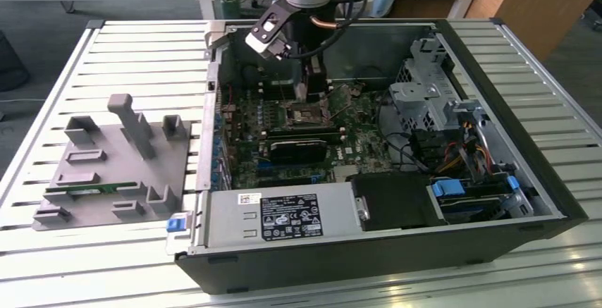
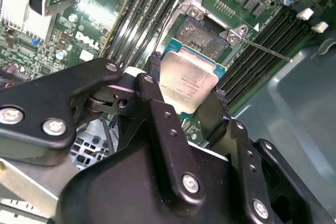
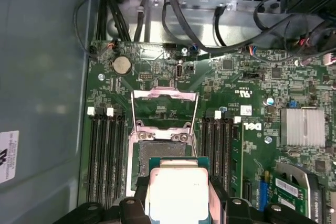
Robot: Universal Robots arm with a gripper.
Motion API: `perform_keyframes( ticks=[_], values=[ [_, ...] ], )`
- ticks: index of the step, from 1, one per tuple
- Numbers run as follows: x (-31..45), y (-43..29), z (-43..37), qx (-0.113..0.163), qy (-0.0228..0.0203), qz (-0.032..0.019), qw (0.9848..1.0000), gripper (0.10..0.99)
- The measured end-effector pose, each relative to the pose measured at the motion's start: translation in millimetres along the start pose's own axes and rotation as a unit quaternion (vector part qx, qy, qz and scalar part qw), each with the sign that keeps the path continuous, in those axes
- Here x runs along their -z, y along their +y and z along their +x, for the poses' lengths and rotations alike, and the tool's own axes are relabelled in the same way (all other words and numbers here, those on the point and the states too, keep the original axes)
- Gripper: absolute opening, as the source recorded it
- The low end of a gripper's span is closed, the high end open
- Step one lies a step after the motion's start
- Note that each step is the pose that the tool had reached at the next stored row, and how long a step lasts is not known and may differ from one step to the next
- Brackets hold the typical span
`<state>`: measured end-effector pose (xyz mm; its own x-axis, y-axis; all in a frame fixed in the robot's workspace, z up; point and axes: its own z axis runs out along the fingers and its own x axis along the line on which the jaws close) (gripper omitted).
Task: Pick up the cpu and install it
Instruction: 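Place the cpu into insertion slot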
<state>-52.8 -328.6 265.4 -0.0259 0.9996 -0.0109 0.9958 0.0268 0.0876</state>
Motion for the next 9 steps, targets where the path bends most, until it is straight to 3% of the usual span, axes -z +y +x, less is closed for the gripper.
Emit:
perform_keyframes(
  ticks=[9],
  values=[
    [-15.2, -1.3, 0.2, -0.005, -0.0003, 0.0036, 1.0000, 0.533]
  ],
)
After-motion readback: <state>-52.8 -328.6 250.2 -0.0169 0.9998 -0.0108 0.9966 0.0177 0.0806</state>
